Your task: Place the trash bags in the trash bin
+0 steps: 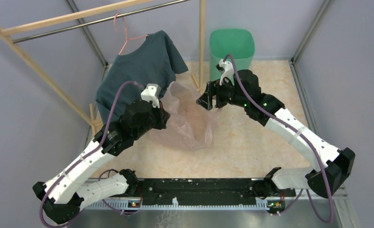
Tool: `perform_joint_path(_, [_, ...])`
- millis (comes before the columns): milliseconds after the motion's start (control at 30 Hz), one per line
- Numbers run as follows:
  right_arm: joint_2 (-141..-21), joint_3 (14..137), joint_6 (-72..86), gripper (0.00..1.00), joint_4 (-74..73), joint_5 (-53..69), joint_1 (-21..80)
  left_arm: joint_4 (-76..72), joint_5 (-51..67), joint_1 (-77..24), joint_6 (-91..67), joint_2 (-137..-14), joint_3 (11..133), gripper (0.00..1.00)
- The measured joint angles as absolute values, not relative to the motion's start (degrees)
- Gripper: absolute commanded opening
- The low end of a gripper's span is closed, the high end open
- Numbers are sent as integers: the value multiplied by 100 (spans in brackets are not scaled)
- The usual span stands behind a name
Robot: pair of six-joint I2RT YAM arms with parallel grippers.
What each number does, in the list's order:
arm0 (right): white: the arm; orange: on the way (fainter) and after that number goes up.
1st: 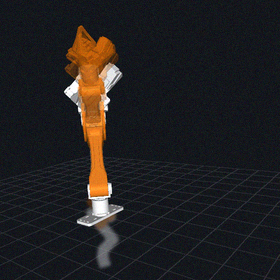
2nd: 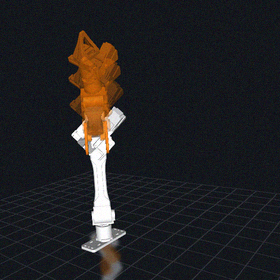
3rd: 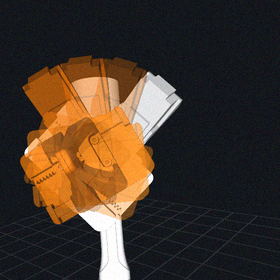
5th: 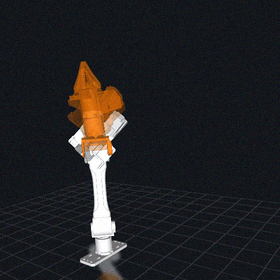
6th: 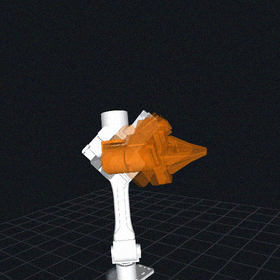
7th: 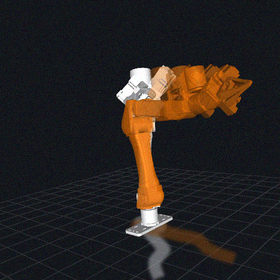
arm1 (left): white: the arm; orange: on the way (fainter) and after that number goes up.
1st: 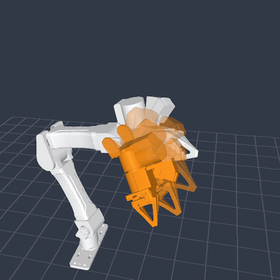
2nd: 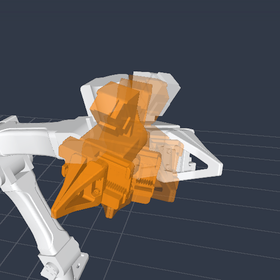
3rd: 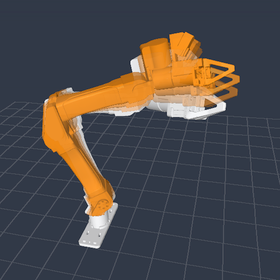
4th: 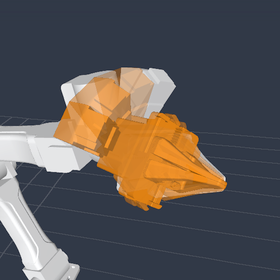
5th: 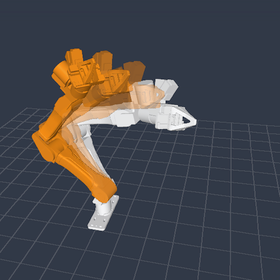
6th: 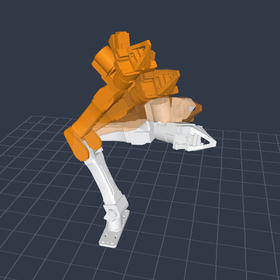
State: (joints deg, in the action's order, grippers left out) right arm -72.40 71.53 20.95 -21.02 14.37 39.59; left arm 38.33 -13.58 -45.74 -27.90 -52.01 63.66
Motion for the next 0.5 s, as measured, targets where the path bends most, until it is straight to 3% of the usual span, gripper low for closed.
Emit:
perform_joint_path(100, [-7240,7498,1820,88,-2394,941,3898,3813,-1527,-4574,-2532,-5107,6141,0])
perform_joint_path(233, [-7190,7760,1540,93,-2582,281,3660,3754,-1566,-4574,-2300,-5065,5795,0])
perform_joint_path(500, [-7179,7970,1457,93,-2552,-764,2351,3559,-930,-4574,-2231,-5089,5354,0])
